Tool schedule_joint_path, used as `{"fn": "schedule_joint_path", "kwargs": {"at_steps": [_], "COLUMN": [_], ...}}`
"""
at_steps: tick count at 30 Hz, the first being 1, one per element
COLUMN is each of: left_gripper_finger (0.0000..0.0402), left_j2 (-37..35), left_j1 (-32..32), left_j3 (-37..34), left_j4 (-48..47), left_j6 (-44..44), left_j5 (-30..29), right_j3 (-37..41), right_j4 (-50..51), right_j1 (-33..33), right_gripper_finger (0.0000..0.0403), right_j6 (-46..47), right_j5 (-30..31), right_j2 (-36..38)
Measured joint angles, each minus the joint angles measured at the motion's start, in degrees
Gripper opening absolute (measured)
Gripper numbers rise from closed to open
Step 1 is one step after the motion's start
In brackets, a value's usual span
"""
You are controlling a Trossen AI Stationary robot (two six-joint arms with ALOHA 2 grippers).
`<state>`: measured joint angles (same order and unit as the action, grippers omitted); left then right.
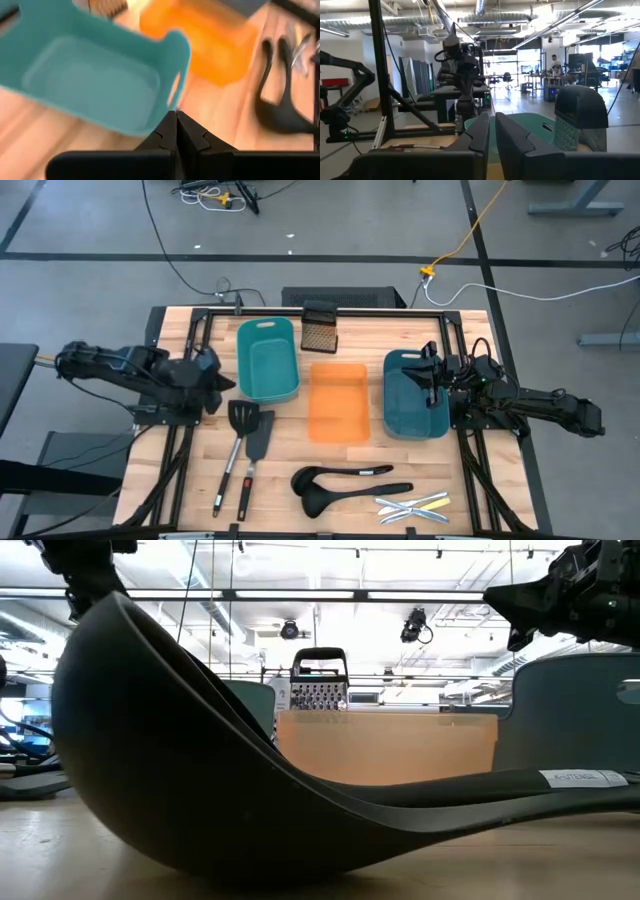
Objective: Pick & Place Kitchen Items
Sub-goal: Put the black spatula into the green bin
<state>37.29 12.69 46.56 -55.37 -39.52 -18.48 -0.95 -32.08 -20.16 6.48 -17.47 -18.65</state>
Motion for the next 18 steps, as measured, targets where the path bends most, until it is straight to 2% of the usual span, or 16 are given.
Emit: {"fn": "schedule_joint_path", "kwargs": {"at_steps": [5,9,14,18], "left_gripper_finger": [0.0005,0.0005,0.0005,0.0005], "left_j2": [7.2,11.2,12.9,14.8], "left_j1": [4.5,11.6,25.6,34.4], "left_j3": [3.3,3.7,3.7,3.7], "left_j4": [-9.1,-14.4,-15.3,-16.1], "left_j6": [-12.8,-25.0,-42.2,-55.5], "left_j5": [1.6,2.1,-4.4,-9.3], "right_j3": [0.0,0.0,0.0,0.0], "right_j4": [0.0,0.0,0.0,0.0], "right_j1": [0.0,0.0,0.0,0.0], "right_gripper_finger": [0.0044,0.0044,0.0044,0.0044], "right_j6": [0.0,0.0,0.1,0.4], "right_j5": [0.0,0.0,0.0,0.0], "right_j2": [0.0,0.0,0.0,0.0]}}
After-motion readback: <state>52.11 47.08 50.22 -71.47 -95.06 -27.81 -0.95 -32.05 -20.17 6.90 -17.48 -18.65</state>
